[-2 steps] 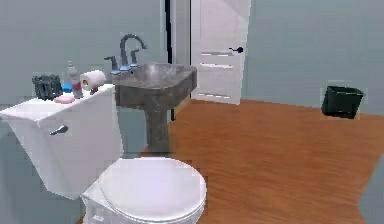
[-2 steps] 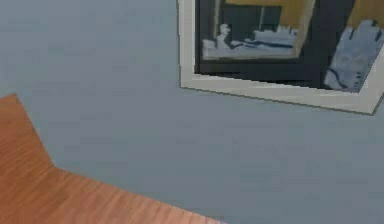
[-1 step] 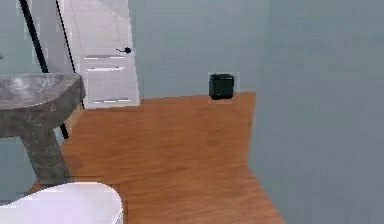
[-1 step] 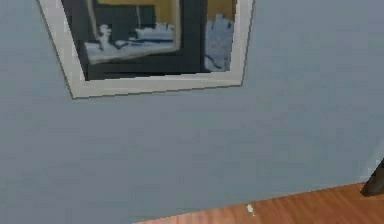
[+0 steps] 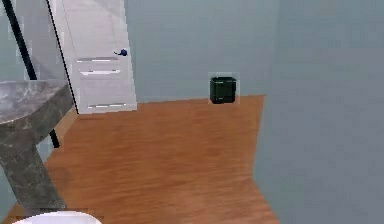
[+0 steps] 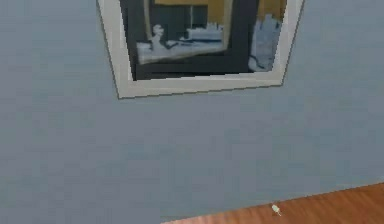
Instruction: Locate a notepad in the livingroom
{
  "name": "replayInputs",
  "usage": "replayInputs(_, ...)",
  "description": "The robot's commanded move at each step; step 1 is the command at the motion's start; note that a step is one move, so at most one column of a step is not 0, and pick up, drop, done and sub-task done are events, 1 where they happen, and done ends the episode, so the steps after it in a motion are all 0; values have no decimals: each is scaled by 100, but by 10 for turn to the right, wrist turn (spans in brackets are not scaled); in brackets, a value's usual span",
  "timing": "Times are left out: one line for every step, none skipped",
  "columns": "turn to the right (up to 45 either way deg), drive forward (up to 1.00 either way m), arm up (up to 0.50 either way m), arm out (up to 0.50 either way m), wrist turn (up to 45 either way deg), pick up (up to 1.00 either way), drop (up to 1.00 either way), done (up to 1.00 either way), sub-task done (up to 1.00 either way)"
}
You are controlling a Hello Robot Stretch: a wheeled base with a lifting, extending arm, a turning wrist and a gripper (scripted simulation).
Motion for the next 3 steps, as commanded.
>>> replayInputs(150,0,0,0,0,0,0,0,0)
replayInputs(0,30,0,0,0,0,0,0,0)
replayInputs(-240,0,0,0,0,0,0,0,0)
